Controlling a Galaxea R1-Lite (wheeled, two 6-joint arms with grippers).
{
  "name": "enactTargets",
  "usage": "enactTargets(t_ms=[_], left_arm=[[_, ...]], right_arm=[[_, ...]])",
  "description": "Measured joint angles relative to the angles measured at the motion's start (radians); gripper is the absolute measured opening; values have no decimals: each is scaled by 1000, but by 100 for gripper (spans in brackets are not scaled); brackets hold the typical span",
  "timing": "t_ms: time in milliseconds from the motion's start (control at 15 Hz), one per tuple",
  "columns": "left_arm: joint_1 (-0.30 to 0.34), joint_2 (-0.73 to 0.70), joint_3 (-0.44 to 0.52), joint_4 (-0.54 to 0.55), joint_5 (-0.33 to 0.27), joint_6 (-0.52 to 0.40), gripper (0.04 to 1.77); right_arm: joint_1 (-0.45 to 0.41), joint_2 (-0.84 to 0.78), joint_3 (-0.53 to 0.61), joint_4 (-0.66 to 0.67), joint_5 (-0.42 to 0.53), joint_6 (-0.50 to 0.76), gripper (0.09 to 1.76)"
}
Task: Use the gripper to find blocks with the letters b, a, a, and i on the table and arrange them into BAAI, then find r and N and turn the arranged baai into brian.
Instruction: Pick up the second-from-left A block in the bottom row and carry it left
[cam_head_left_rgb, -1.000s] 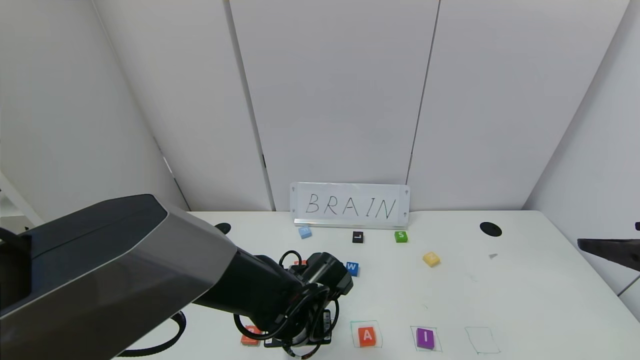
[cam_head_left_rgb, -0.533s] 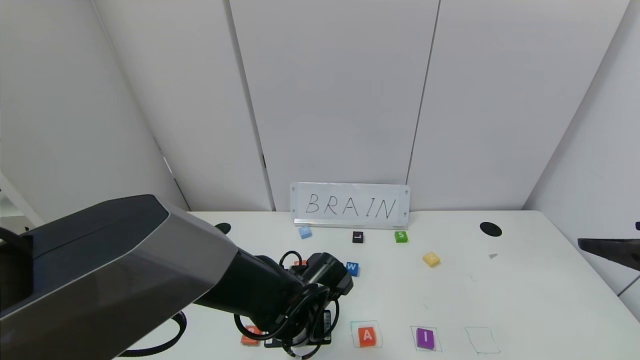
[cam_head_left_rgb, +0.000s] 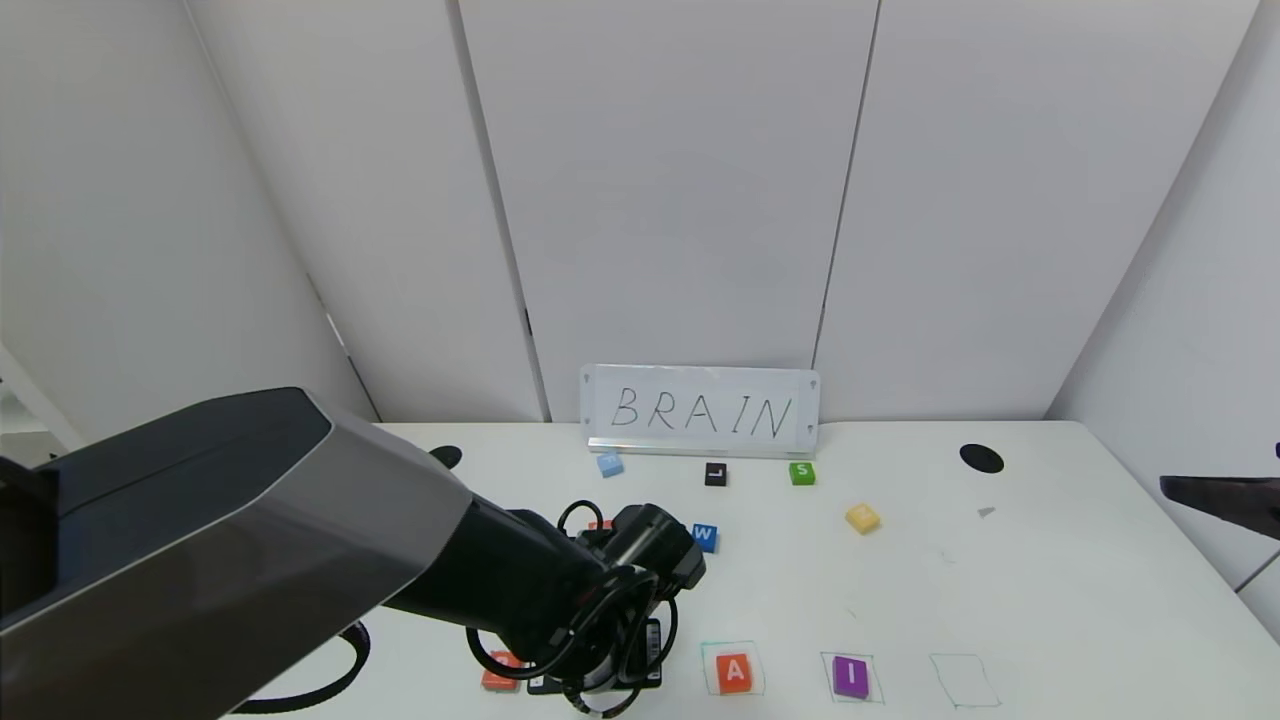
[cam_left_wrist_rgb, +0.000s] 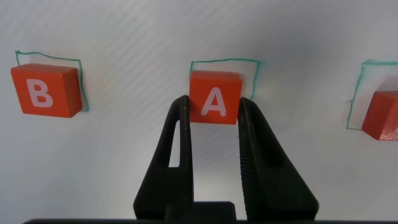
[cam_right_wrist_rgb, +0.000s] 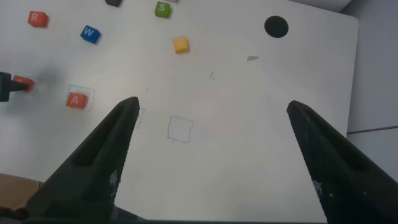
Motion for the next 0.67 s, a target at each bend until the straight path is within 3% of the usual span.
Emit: enactTargets(t_ms=[267,667], left_arm=[[8,-53,-7,20,0,23,49],[69,-149,-13,111,-11,148,49]], right_arm=[[0,-4,0,0,0,0,171],[3,-14,0,1,0,0,171]])
